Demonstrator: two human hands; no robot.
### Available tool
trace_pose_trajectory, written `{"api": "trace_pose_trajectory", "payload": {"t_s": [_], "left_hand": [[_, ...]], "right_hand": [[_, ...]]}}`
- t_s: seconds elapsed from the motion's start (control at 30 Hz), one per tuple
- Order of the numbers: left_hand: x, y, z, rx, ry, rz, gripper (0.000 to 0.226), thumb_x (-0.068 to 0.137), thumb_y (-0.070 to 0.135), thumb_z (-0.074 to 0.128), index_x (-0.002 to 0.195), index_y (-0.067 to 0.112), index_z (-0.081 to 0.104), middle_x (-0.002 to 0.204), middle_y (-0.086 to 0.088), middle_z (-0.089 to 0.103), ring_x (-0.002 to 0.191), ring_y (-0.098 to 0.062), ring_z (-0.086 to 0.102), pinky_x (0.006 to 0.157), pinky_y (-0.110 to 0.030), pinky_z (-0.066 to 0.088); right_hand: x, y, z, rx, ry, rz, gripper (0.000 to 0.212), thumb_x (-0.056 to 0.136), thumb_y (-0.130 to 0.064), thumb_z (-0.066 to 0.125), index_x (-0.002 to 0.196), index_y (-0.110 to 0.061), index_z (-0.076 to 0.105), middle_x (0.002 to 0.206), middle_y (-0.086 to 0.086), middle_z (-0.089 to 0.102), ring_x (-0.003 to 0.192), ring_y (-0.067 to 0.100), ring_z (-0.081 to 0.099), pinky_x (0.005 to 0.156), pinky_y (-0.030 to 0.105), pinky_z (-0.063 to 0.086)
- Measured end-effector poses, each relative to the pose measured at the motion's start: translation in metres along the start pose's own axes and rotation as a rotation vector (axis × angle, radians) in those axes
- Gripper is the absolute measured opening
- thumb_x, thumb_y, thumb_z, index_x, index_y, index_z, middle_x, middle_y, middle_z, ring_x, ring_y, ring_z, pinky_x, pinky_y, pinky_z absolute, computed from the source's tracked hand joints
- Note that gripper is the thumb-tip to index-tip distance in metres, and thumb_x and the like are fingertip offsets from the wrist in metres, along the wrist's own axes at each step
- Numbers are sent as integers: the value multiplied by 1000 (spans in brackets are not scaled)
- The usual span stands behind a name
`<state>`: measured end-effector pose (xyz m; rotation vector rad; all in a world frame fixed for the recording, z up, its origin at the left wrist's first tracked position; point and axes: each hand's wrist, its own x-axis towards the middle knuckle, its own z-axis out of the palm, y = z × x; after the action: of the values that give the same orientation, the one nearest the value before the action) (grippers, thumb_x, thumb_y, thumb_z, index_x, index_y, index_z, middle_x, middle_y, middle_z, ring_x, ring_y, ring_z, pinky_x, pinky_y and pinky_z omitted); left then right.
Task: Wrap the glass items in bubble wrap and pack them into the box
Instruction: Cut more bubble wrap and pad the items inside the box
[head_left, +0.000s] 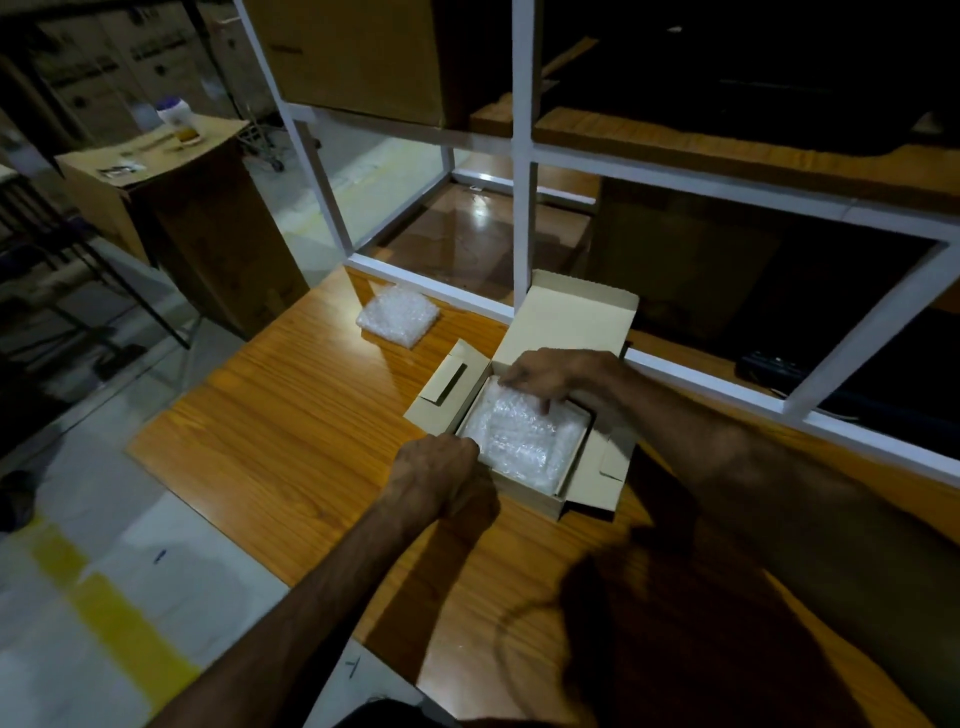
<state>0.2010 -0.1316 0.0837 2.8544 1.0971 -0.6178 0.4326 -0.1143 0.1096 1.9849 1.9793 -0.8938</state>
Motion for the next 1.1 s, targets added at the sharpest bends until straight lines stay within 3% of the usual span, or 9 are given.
{"api": "trace_pose_trajectory", "payload": {"t_s": [0.1,0.17,0.27,0.4,0.53,0.7,0.77,0.93,1.1], "left_hand": [[-2,-2,3,-51,100,49,23,100,30,65,120,17,64,116,-6,70,104,-26,71,88,-43,61],[-2,-2,9,-61,133,49,19,101,28,63,116,16,66,113,-6,71,101,-26,72,86,-44,61],[1,-2,10,-77,114,62,22,100,28,64,120,17,65,117,-6,71,104,-27,71,88,-45,61],[11,-3,11,-63,69,80,31,99,24,67,128,16,62,123,-9,69,110,-29,70,91,-45,59],[22,-4,9,-48,29,95,33,99,28,68,128,14,61,122,-9,69,109,-27,68,93,-45,59],[23,-15,4,-60,37,159,35,100,30,68,130,15,62,124,-9,68,111,-27,67,95,-46,58],[19,-28,5,-145,59,198,38,101,29,64,136,17,64,130,-10,68,117,-30,66,97,-47,57],[14,-59,2,-445,160,293,41,101,18,59,142,16,65,140,-3,68,129,-21,64,106,-40,54],[24,-68,4,-269,89,393,41,99,30,57,140,27,64,135,2,70,126,-19,65,104,-43,55]], "right_hand": [[-27,9,7,285,240,58,56,95,7,59,148,-11,57,149,10,57,128,32,59,93,41,60],[-43,12,17,368,372,150,41,99,2,55,135,-15,68,138,4,66,107,24,71,72,35,64],[-60,11,33,185,307,306,27,100,-8,52,110,-21,74,111,3,75,72,16,71,58,29,54],[-64,5,57,33,214,412,33,94,-9,51,116,-16,75,112,4,76,94,23,72,80,34,61],[-66,-7,75,-175,227,385,18,97,-10,54,82,-16,62,97,2,69,105,26,70,81,33,56],[-72,-16,83,-342,291,332,18,101,-15,52,106,-16,69,108,5,73,104,26,69,79,34,51],[-78,-16,80,-285,332,334,19,100,-15,52,102,-18,71,107,1,73,106,24,70,84,36,56],[-108,-34,88,-6,430,388,42,99,-9,50,130,-30,70,138,-1,66,125,23,61,98,40,49],[-100,-57,114,84,346,495,36,100,-14,53,132,-23,69,129,3,71,115,25,66,91,40,54]]}}
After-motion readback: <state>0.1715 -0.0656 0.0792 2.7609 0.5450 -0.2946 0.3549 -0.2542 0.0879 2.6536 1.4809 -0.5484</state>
